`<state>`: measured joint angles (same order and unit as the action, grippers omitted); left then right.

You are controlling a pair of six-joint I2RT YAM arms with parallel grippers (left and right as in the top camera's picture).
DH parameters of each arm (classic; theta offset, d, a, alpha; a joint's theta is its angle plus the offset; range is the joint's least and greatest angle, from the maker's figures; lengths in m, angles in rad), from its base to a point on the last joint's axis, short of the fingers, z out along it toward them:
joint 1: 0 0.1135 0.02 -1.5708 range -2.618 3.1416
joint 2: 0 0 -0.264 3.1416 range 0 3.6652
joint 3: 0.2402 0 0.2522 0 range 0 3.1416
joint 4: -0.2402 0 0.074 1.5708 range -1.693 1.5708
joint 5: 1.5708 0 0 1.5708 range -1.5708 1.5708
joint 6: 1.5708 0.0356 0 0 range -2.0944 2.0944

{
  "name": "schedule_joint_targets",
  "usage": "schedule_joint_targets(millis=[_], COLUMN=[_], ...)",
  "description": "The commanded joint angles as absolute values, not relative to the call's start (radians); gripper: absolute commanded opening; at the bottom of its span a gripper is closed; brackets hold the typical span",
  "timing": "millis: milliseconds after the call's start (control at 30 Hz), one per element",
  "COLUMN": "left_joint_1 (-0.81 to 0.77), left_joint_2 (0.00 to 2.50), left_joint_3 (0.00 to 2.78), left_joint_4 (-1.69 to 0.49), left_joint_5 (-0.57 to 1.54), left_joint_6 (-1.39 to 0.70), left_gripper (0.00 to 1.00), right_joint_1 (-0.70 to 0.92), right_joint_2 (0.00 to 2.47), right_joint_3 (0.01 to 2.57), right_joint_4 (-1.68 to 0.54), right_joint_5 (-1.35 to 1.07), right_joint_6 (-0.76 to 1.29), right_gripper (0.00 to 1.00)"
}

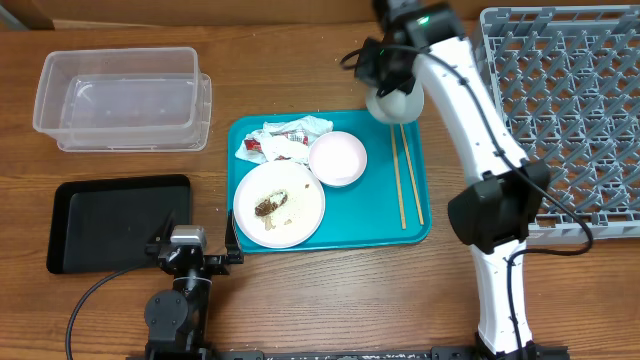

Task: Sort waste into correct bins and load items into the dishwasher
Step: 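Reach the right gripper back to the tray and grasp the small white cup, then carry the small white cup with the right gripper to the rack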

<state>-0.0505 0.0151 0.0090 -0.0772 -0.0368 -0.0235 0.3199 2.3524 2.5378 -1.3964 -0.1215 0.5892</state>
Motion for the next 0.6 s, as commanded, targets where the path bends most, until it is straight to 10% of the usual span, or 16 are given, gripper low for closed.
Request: schedule_joint_targets(millis=[0,567], left_joint_1=[-0.045,-0.045], left_joint_2=[0.005,0.005], left_joint_3=[0.005,0.005], left_joint_4=[-0.075,-0.075], left_joint_5=[-0.029,-0.029], left_joint_6=[-0.030,-0.030], left_gripper=[1.00,1.00], right_joint_1=[0.247,-0.419], right_joint_2=[2.357,2.369], right_joint_3=[2.639,2.766], right_joint_4=[-1.407,-1.211], right_joint_5=[-0.241,-0.474], right_joint_6=[0.507,0.231], right_gripper=[0.04,0.04])
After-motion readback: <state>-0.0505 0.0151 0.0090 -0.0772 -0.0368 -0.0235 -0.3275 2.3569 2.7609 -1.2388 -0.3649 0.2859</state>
